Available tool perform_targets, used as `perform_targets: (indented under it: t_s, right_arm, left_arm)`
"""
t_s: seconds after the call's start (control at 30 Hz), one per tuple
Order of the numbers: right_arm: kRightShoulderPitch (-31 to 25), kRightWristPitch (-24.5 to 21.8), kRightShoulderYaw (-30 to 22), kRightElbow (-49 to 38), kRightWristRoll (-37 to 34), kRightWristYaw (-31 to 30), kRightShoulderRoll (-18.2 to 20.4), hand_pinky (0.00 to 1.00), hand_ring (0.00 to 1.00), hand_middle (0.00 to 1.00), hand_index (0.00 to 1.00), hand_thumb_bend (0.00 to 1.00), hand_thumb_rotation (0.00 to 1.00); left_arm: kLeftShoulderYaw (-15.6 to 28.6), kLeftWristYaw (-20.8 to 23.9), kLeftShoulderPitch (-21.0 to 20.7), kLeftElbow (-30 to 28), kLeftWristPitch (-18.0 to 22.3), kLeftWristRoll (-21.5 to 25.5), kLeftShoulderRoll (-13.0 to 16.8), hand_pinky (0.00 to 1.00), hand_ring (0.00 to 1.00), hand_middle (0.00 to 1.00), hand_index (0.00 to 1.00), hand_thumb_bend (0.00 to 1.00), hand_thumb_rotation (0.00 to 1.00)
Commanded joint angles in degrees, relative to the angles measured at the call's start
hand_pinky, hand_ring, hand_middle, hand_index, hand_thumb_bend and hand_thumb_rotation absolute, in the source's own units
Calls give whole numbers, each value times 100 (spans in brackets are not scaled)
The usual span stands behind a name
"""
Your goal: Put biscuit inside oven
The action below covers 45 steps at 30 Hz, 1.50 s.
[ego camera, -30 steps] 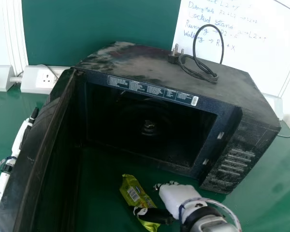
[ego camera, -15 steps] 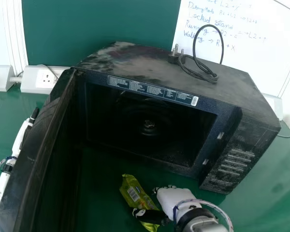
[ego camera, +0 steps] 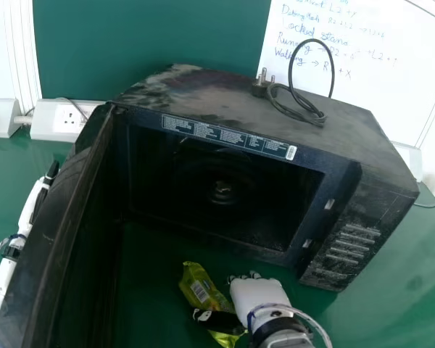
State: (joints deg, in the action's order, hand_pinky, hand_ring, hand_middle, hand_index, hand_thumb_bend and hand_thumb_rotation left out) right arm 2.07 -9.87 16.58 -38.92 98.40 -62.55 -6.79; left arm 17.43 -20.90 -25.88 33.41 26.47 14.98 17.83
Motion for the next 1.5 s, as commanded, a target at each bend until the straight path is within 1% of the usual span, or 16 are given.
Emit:
perform_targets:
  t_s: [0.0,0.3,0.5,0.63,0.67,0.7,0.73,0.77,0.8,0.83,0.87,0.97,1.07,1.3,1.4,1.47]
  right_arm:
    - [-236,24,52,295,17,69,58,71,87,93,90,94,43]
    - [-306,55,147,524,27,261,125,77,88,94,92,90,43]
    - [-389,195,309,485,102,354,68,74,87,92,91,89,45]
    - [-435,303,483,424,237,374,41,73,86,91,90,91,48]
    - [-465,311,520,413,266,445,40,69,82,88,89,91,48]
    - [-497,317,547,410,280,537,33,61,73,81,86,91,47]
    - [-527,321,558,411,258,626,20,47,57,69,82,84,41]
    - [-559,291,549,415,214,692,46,39,48,62,79,79,35]
    - [-596,235,529,423,176,749,100,33,41,55,75,73,25]
    - [-611,198,511,436,167,754,141,28,36,51,72,65,13]
    - [-599,190,499,452,187,705,159,22,29,49,70,61,6]
    - [-520,218,461,511,261,553,155,13,20,47,69,57,1]
    - [-485,201,386,514,161,610,153,10,18,47,66,56,0]
    - [-385,231,269,489,51,535,101,9,16,47,69,56,0]
    - [-412,207,236,444,-40,681,107,9,17,47,69,56,0]
    - [-447,166,212,414,-127,870,136,10,18,47,67,56,0]
  left_arm:
    - [9,21,75,-108,-51,54,-18,26,31,39,49,52,7]
    - [7,44,69,-106,-24,26,-30,25,31,39,49,52,7]
    - [5,37,71,-163,-113,69,-44,25,31,39,49,52,7]
    - [3,31,82,-189,-129,66,-52,26,30,39,49,52,7]
    - [0,45,88,-200,-134,54,-53,26,30,39,49,52,7]
    - [-4,64,99,-222,-141,37,-55,26,30,39,49,52,7]
    - [-7,70,104,-237,-141,31,-58,26,30,39,49,52,7]
    - [-11,72,107,-246,-137,26,-60,26,31,39,49,52,7]
    - [-15,70,106,-248,-133,22,-59,26,30,40,49,52,7]
    - [-13,55,102,-244,-131,35,-62,26,30,40,49,52,7]
    - [-12,46,98,-236,-122,40,-63,26,31,40,49,52,7]
    - [-17,56,104,-250,-115,29,-70,26,31,40,49,52,7]
    - [-23,62,100,-244,-103,13,-70,26,31,39,49,52,7]
    - [-33,100,97,-242,-114,-22,-64,25,30,39,49,52,7]
    - [-31,86,94,-243,-147,2,-65,25,30,40,49,52,7]
    - [-35,116,102,-262,-183,-15,-61,25,30,40,49,52,7]
